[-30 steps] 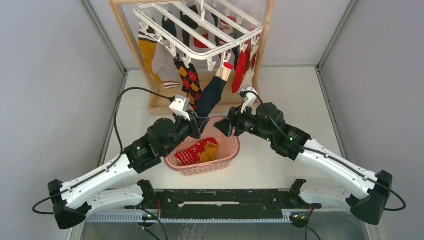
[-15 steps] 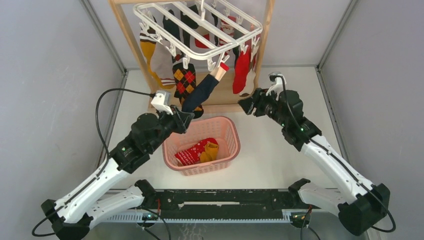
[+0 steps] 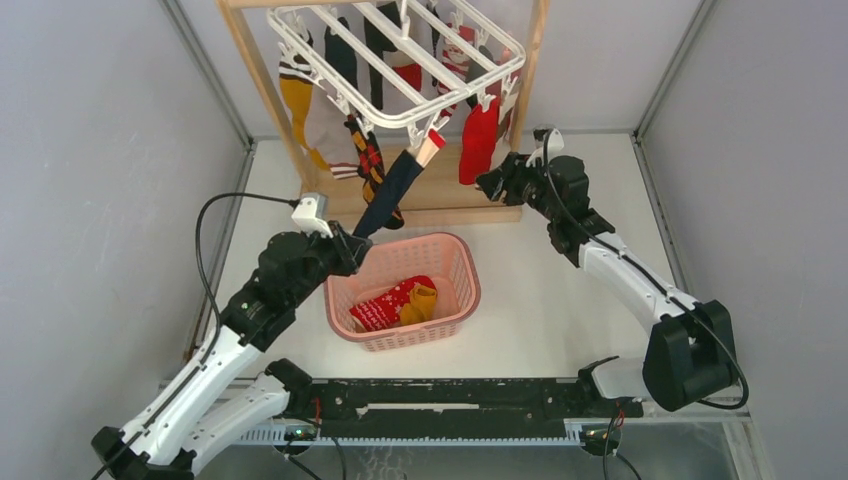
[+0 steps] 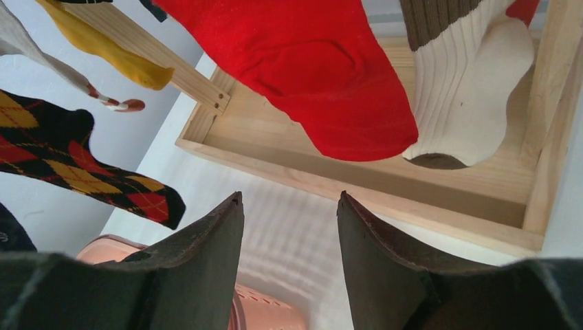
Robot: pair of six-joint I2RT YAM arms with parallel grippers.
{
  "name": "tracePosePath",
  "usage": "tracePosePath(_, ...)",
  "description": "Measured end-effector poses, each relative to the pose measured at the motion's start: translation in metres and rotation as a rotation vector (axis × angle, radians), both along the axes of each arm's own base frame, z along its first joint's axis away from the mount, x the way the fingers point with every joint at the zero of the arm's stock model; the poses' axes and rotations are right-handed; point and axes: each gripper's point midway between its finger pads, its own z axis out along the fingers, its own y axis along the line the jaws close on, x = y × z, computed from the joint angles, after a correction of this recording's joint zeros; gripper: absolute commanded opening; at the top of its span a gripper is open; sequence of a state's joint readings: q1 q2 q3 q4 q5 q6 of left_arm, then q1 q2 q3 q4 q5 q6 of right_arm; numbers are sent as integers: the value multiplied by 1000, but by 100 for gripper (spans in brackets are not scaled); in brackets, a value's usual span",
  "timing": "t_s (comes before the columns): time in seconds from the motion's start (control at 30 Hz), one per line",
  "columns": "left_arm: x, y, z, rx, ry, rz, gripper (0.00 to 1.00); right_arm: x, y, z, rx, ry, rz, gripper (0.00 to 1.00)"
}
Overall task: Remove the socks clipped to the hanger
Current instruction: Adjust the hanger on the clothesline.
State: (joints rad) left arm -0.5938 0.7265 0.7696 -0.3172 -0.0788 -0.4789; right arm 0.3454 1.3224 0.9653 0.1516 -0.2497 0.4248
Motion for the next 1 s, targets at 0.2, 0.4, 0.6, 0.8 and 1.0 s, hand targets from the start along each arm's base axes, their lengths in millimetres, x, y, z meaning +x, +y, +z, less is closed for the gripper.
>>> tracePosePath(0.2,2,35,-9,-60,13,123,22,5,4,7,16,-32,20,60)
tracePosePath(0.4,-2,57,2,-122,-14,201,23,10,4,30,37,-84,27,59)
tracePosePath(0.6,-5,72,13,-163,-45,259,25,11,6,43,48,-113,38,59)
tracePosePath(0.8,-4,86,7,-155,-27,316,26,7,6,48,48,-121,45,60)
tracePosePath(1.0,6,105,-2,-152,10,380,26,-7,7,64,32,-170,59,60)
